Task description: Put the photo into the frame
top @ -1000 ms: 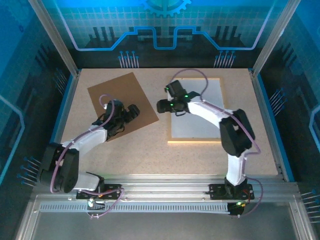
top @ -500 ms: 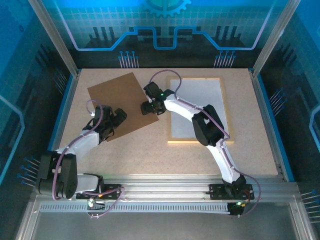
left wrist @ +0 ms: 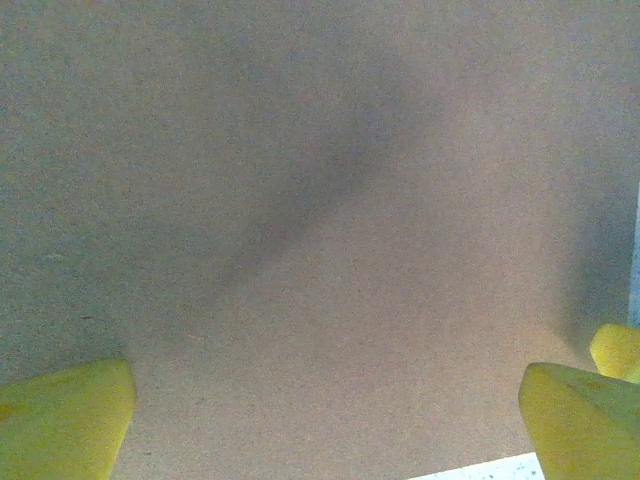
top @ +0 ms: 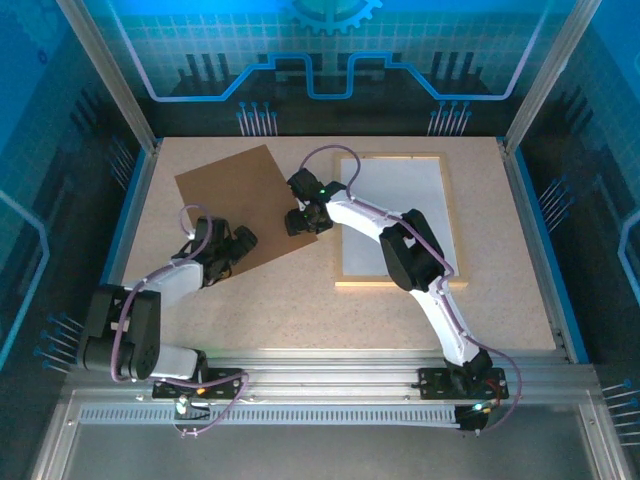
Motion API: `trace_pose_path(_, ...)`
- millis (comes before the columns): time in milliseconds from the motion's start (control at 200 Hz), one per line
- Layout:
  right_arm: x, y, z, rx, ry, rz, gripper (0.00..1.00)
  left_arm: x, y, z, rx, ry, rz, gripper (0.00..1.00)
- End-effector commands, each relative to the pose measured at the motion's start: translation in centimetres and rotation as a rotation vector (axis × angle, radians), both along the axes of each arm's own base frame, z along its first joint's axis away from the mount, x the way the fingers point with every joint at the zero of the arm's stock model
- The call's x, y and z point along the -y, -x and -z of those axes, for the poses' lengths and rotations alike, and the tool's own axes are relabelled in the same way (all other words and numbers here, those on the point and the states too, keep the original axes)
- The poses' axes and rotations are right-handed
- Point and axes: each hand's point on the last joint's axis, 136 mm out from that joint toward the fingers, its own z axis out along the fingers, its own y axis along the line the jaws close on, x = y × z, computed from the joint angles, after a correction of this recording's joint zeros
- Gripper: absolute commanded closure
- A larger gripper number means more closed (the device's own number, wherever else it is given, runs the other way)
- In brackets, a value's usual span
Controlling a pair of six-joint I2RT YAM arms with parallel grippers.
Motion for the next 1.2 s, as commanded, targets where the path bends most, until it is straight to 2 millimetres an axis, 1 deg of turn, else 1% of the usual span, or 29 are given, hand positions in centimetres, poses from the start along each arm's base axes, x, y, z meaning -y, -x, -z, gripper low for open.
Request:
trace_pose_path(0, -1.3, 1.9, 1.3, -0.069, -0.033, -0.029, 0.31, 0.5, 0.1, 0.9, -0.007, 0.056, -0.004, 0.01)
trace_pose_path(220, -2.3, 2.7, 0.7, -0.092, -0.096, -0.042, 0.32, 1.4, -0.1, 1.5, 0.000, 0.102, 0.018, 0.01)
trace_pose_path(320, -2.7, 3.0, -0.1, -0.090, -0.124, -0.047, 0.32, 1.7, -0.1, 1.5, 0.003, 0.113, 0.027, 0.01)
trace_pose_path(420, -3.0, 2.9, -1.8, -0.068, -0.161, -0.053, 0.32, 2.1, -0.2, 1.4, 0.007, 0.118, 0.037, 0.01)
trace_pose_path(460, -3.1, 2.9, -1.8, -0.071, -0.176, -0.052, 0.32, 2.3, -0.2, 1.4, 0.009, 0.120, 0.039, 0.01)
trace_pose_path(470, -3.2, 2.8, -2.9, -0.055, -0.192, -0.054, 0.32, 2.3, -0.2, 1.5, 0.008, 0.120, 0.041, 0.01)
trace_pose_path(490, -3.3, 2.8, -3.7, -0.046, -0.211, -0.056, 0.32, 2.4, -0.3, 1.5, 0.010, 0.120, 0.043, 0.01)
trace_pose_path(640, -3.6, 2.6, -6.7, -0.016, -0.290, -0.059, 0.33, 3.5, -0.4, 1.7, 0.010, 0.133, 0.066, 0.01)
trace_pose_path(710, -3.6, 2.6, -7.7, -0.008, -0.322, -0.056, 0.33, 4.0, -0.4, 1.7, 0.011, 0.137, 0.078, 0.01)
trace_pose_path(770, -3.4, 2.5, -8.4, -0.011, -0.355, -0.045, 0.33, 4.5, -0.5, 1.6, 0.014, 0.143, 0.088, 0.01)
trace_pose_path(921, -2.3, 2.5, -9.1, -0.008, -0.388, -0.016, 0.33, 5.7, -0.5, 1.1, 0.028, 0.158, 0.109, 0.01)
trace_pose_path(1061, -1.0, 2.8, -9.2, -0.011, -0.391, 0.007, 0.33, 7.1, -0.5, 0.6, 0.039, 0.166, 0.142, 0.01)
trace_pose_path(1196, 0.6, 3.5, -8.9, -0.023, -0.389, 0.031, 0.33, 8.7, -0.4, 0.3, 0.039, 0.174, 0.177, 0.01)
